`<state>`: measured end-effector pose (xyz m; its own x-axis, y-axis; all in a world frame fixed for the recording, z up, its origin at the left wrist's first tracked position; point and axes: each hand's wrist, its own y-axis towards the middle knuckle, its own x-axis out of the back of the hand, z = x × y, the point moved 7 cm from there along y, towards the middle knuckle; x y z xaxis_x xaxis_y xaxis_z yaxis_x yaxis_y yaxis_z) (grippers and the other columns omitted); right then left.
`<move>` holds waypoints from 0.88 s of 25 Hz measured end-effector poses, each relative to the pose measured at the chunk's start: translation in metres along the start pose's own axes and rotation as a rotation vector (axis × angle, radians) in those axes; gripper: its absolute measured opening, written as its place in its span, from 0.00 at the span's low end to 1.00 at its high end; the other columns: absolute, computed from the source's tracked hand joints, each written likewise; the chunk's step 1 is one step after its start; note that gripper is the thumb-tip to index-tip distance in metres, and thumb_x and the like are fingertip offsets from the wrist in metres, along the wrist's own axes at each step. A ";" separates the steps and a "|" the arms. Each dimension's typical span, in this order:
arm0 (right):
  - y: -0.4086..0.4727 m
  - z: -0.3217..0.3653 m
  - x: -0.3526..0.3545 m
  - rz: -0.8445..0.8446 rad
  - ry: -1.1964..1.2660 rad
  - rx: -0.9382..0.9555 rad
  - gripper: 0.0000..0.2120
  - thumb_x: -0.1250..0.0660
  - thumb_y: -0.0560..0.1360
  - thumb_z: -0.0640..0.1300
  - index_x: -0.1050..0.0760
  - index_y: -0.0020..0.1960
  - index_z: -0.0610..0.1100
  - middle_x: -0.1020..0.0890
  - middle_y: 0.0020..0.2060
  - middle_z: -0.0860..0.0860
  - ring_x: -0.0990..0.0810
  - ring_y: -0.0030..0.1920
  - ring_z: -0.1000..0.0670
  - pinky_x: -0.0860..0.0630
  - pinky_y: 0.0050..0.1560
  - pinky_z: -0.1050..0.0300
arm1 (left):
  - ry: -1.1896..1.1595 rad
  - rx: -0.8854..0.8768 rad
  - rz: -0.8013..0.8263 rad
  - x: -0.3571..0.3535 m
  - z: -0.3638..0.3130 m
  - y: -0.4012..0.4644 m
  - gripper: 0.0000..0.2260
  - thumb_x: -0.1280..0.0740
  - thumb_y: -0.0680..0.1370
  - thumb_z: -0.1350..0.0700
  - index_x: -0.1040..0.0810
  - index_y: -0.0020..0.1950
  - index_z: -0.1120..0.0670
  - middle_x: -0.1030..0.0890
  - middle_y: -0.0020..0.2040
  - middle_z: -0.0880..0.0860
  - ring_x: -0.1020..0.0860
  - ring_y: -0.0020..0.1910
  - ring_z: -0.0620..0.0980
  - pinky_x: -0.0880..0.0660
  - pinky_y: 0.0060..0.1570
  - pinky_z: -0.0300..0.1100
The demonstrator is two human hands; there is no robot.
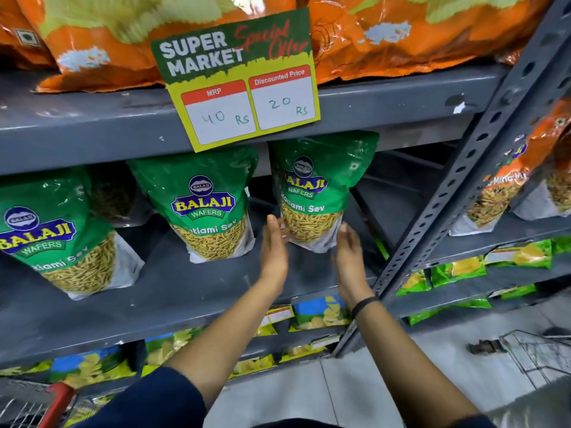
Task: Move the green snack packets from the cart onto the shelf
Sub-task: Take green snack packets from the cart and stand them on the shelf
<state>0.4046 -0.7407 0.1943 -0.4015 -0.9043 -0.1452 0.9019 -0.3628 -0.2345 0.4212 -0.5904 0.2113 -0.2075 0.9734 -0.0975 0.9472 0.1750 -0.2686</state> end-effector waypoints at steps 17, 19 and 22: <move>0.079 -0.022 0.013 0.407 -0.588 0.045 0.51 0.19 0.56 0.45 0.47 0.69 0.45 0.31 0.69 0.44 0.31 0.68 0.43 0.33 0.69 0.38 | 0.380 -0.087 0.040 -0.014 0.010 0.001 0.48 0.48 0.59 0.27 0.42 0.71 0.55 0.38 0.73 0.58 0.41 0.73 0.55 0.40 0.68 0.51; 0.074 -0.019 0.016 0.402 -0.569 0.058 0.51 0.20 0.55 0.45 0.47 0.69 0.47 0.31 0.69 0.44 0.31 0.68 0.43 0.33 0.69 0.38 | 0.387 -0.074 0.060 -0.014 0.012 -0.002 0.48 0.50 0.58 0.27 0.43 0.72 0.54 0.40 0.74 0.58 0.42 0.73 0.53 0.40 0.67 0.50; 0.069 -0.023 0.020 0.404 -0.536 0.059 0.50 0.21 0.58 0.42 0.48 0.71 0.48 0.31 0.69 0.44 0.31 0.68 0.43 0.32 0.68 0.40 | 0.441 -0.080 0.070 -0.015 0.011 -0.008 0.48 0.50 0.58 0.27 0.42 0.71 0.54 0.40 0.73 0.57 0.40 0.72 0.54 0.39 0.67 0.51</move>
<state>0.4550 -0.7787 0.1532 0.0900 -0.9526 0.2906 0.9779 0.0293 -0.2068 0.4138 -0.6085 0.2042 -0.0343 0.9502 0.3098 0.9748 0.1001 -0.1993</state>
